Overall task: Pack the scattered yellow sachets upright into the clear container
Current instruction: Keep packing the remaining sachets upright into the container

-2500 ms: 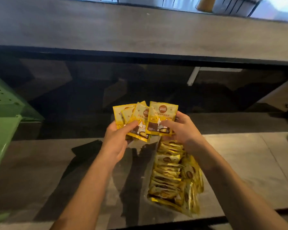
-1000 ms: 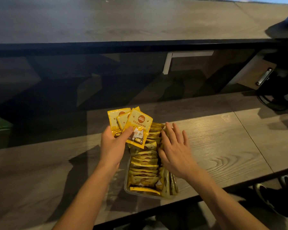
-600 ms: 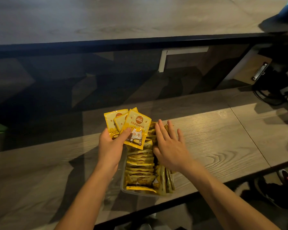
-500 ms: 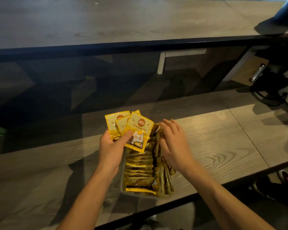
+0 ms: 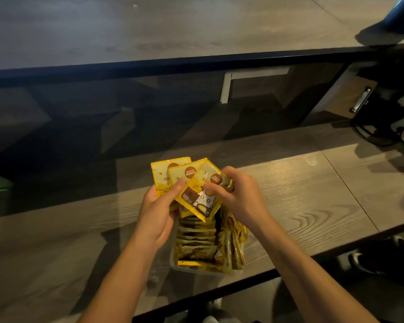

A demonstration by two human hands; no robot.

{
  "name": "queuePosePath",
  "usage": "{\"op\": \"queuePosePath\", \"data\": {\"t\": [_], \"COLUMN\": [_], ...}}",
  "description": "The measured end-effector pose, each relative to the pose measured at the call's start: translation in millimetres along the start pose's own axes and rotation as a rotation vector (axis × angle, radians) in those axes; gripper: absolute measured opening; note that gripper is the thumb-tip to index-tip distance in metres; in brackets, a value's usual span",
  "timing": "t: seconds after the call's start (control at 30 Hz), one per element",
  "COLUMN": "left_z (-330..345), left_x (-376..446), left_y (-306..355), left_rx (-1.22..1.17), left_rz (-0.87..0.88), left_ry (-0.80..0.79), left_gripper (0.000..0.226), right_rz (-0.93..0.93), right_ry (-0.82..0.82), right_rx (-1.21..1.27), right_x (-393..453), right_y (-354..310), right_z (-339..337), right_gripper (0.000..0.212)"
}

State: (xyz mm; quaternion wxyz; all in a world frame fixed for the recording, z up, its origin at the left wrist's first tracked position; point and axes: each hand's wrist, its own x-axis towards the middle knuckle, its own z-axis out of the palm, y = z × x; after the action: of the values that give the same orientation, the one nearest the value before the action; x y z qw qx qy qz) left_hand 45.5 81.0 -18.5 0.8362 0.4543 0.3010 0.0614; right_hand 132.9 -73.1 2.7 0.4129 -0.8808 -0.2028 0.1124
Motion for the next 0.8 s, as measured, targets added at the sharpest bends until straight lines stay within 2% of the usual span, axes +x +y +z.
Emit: {"op": "queuePosePath", "data": {"t": [0.17,0.23,0.27,0.4,0.47,0.57,0.7,0.8], "left_z": [-6.5,-9.4,-10.5,-12.7,-13.1,-13.3,-13.8,-15.3], "left_x": [4.2,5.7,6.0,7.8,8.9,10.6,12.2,12.7], "left_y": [3.8,5.3,6.0,6.7,5.4,4.7,4.7,4.8], "left_rx": [0.016,0.054,0.072,0.120,0.130,0.146,0.173,0.199], "left_rz": [0.036,0.049,0.053,0.056,0.048,0.043,0.048,0.057], "left_ry": [0.117,0.142,0.153,0.177,0.180,0.176,0.176,0.180], "left_gripper": [0.019,0.018,0.018,0.027,0.028,0.023,0.022,0.025], "right_rz": [0.031,0.022,-0.017,-0.100,-0.155,-0.209,-0.178,-0.238], "right_ry": [0.105,0.136,0.150,0.141,0.143,0.087,-0.101,-0.084], "right_rx": [0.180,0.150,0.059,-0.185,-0.258,-0.455,-0.695,-0.847], "right_x": [-13.4,-26.4,-33.9,-54.0,-59.8,-64.0,-67.5,-67.7], "right_y": [5.3,8.6,11.0,15.9,14.9,9.6,1.9,-3.8], "right_z": [-14.1,-20.5,-22.4,-20.8,-18.0,-12.3,-1.7,3.1], "right_gripper": [0.014,0.042,0.053,0.064,0.054,0.021,0.021,0.020]}}
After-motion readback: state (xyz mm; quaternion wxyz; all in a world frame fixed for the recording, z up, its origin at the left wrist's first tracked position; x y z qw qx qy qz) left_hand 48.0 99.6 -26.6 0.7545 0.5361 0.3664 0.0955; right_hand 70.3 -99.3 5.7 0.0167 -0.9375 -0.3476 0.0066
